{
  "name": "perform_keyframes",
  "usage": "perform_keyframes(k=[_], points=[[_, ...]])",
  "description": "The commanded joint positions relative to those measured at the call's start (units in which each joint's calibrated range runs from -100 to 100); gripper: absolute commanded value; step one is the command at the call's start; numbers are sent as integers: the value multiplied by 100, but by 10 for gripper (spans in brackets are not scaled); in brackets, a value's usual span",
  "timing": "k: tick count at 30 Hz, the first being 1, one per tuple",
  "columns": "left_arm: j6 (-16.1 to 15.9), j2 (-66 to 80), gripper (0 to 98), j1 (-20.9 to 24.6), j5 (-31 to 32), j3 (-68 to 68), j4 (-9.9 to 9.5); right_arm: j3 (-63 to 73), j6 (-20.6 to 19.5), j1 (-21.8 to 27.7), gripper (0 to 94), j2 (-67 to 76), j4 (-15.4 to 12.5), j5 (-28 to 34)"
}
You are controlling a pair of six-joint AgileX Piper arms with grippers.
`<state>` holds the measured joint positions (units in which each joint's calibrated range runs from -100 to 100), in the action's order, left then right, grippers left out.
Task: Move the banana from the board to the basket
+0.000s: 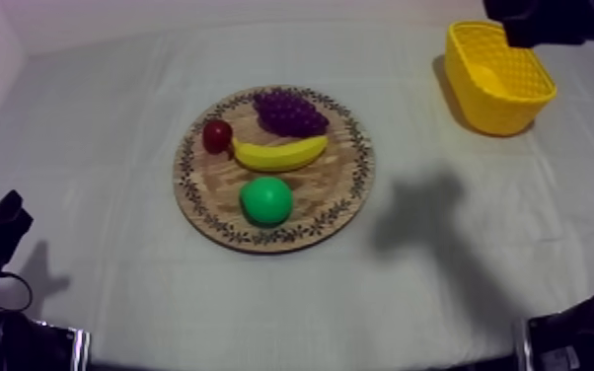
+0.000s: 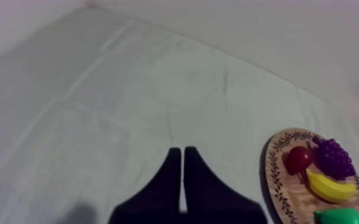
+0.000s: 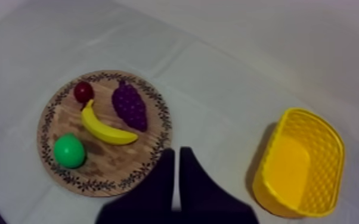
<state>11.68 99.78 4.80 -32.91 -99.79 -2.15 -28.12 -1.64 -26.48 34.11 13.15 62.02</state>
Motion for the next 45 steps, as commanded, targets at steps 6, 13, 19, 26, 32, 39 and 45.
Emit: perform_keyframes(k=[6,13,19,26,32,39,45], points=[[1,5,1,1,0,1,-3,906,164,-405,6,-1126,-31,240],[1,5,1,1,0,1,-3,1603,475,-461,7,-2004,-128,294],[2,5,1,1,0,1,-3,2027,919,-482,7,-2548,-245,302],[-1,5,1,1,0,1,-3,2555,1355,-547,5,-2988,-402,632],[0,5,1,1,0,1,-3,2940,1653,-587,4,-3242,-544,1041],[2,5,1,1,0,1,-3,3084,1685,-586,42,-3418,-552,1090],[1,5,1,1,0,1,-3,3072,1763,-601,262,-3490,-616,1175]])
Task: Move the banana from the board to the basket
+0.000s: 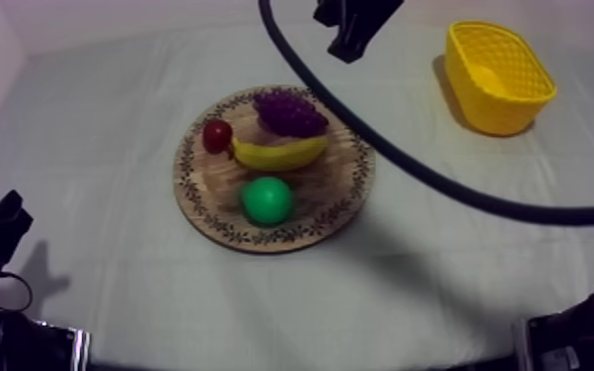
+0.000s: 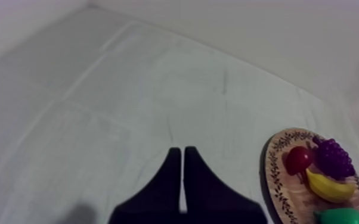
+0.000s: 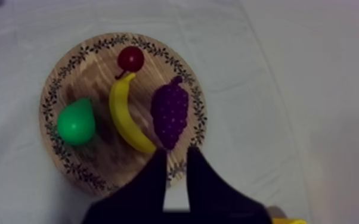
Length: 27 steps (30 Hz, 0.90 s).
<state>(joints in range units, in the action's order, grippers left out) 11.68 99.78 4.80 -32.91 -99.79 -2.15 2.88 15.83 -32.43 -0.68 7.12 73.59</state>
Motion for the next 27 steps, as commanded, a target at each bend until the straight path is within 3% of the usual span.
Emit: perform_keyframes(k=[1,8,27], points=[[0,5,1,1,0,1,-3,-54,28,-12,305,-18,-18,24],[2,5,1,1,0,1,-3,-166,166,-54,560,-109,-21,68],[2,5,1,1,0,1,-3,68,153,-106,508,-1106,-11,-124]])
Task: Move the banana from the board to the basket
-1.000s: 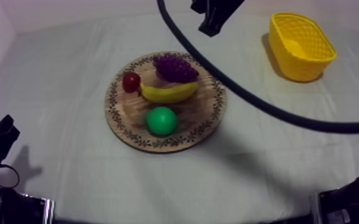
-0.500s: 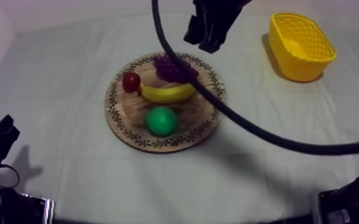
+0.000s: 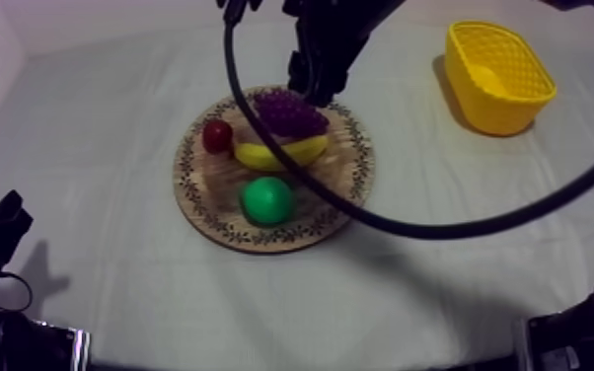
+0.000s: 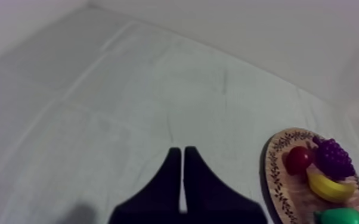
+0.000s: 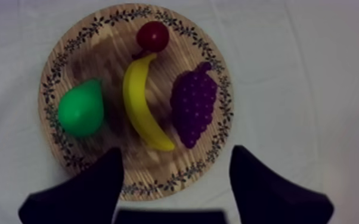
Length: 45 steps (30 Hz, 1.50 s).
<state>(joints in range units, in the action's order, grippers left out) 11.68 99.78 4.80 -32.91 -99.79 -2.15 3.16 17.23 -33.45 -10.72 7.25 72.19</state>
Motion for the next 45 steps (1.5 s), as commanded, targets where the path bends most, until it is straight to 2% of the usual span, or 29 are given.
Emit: perform_keyframes(k=[1,19,33,45], points=[[2,5,1,1,0,1,-3,92,21,-9,508,-188,-34,20],[2,5,1,1,0,1,-3,941,120,-124,498,-2033,-287,-109],[2,5,1,1,0,1,-3,1571,127,0,490,-3175,-230,-263],[2,5,1,1,0,1,-3,1654,168,-17,474,-3609,-254,-252]])
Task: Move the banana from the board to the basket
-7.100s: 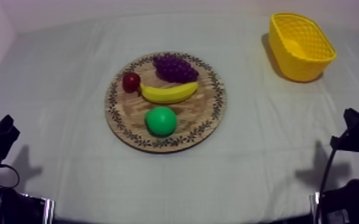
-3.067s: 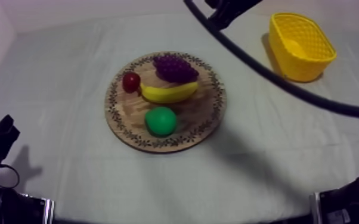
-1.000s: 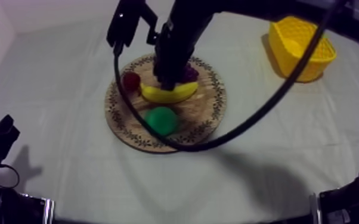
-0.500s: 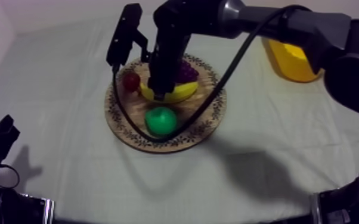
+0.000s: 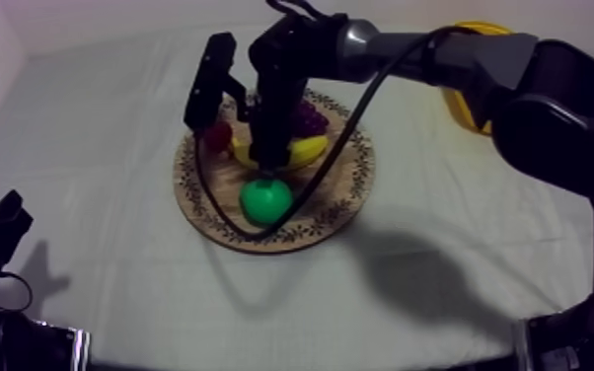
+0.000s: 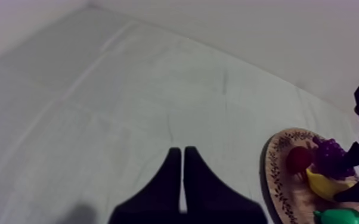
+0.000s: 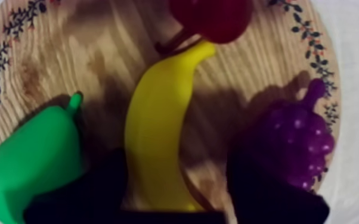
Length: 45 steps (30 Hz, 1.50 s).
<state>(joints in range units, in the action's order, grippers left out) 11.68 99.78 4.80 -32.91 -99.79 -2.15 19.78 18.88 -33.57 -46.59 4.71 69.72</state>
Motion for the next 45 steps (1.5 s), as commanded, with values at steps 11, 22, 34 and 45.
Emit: perform_keyframes(k=[11,22,34,45], points=[[2,5,1,1,0,1,-3,106,79,-36,388,-312,48,38],[2,5,1,1,0,1,-3,150,85,7,206,-208,59,82],[1,5,1,1,0,1,-3,-578,34,157,202,1235,167,175],[0,5,1,1,0,1,-3,-1005,-411,875,209,2822,442,140]])
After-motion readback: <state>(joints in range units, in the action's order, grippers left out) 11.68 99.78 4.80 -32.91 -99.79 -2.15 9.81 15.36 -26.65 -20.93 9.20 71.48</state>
